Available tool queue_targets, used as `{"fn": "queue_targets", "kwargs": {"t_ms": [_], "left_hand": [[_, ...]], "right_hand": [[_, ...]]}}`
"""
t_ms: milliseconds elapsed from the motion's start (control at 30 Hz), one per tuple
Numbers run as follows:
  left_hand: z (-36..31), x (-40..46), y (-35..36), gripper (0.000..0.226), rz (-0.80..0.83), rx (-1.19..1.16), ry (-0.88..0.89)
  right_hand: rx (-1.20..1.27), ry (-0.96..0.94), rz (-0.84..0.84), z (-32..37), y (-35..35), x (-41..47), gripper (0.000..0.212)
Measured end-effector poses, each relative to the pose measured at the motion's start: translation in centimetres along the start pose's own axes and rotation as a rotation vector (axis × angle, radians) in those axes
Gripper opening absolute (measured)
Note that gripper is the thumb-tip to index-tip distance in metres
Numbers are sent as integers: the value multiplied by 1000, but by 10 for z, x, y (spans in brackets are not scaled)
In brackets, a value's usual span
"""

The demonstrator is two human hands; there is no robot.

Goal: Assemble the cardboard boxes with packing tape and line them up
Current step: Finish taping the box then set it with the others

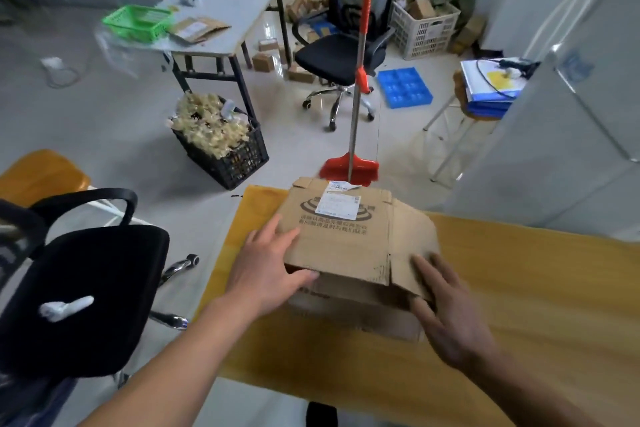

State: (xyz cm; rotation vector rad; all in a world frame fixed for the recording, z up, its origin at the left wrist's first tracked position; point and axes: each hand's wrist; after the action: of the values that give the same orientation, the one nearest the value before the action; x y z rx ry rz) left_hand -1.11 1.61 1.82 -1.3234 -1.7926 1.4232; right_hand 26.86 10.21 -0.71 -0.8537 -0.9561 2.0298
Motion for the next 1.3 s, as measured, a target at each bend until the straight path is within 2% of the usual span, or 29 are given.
{"fn": "queue_targets", "kwargs": {"t_ms": [67,167,200,233,300,467,667,733,867,1000,1100,1167,1233,1300], "left_hand": [[-19,6,-19,57,-129,-83,50],[-64,20,-49,35,-311,-260,98],[-83,24,-58,29,-360,-332,106],[-104,27,-67,25,-390,-400,100],[-147,32,-80,21,-390,-498,42],[-242,29,-65,11,-182,-674,-47],[-308,1,29,18,53,-581,-14],[-322,-7,51,19,57,-565,38],[-336,-11,60,32,42,-467,144],[-327,-10,60,22,45,-399,233],[-312,-5,63,19,125,-371,343],[-302,-3,64,20,230,-421,438],[-291,-3,63,33,337,-455,530],[-282,-1,63,70,417,-397,617]], "right_hand": [[82,-13,-150,-1,-24,1,52],[180,-5,-377,3,-76,2,26],[215,36,-419,2,-98,0,23],[227,88,-435,-1,-121,-4,29],[225,160,-379,-14,-168,-21,34],[313,226,-134,-78,-233,-85,10],[123,537,15,-155,-206,-138,20],[84,586,1,-170,-195,-143,18],[78,524,-48,-180,-190,-145,15],[113,524,-163,-173,-187,-142,18],[48,495,-284,-165,-179,-137,17],[15,459,-291,-166,-171,-135,18],[37,398,-235,-173,-166,-132,36],[113,311,-148,-178,-169,-134,60]]}}
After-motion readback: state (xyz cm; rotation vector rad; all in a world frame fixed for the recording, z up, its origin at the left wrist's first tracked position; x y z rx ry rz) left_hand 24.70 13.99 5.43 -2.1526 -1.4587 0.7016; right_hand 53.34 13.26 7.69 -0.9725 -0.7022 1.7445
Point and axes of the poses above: each hand's wrist, its own x-axis towards the middle knuckle, its own y-axis out of the palm, z = x × y, and after that the axes turned 1 degree about -y, right-handed
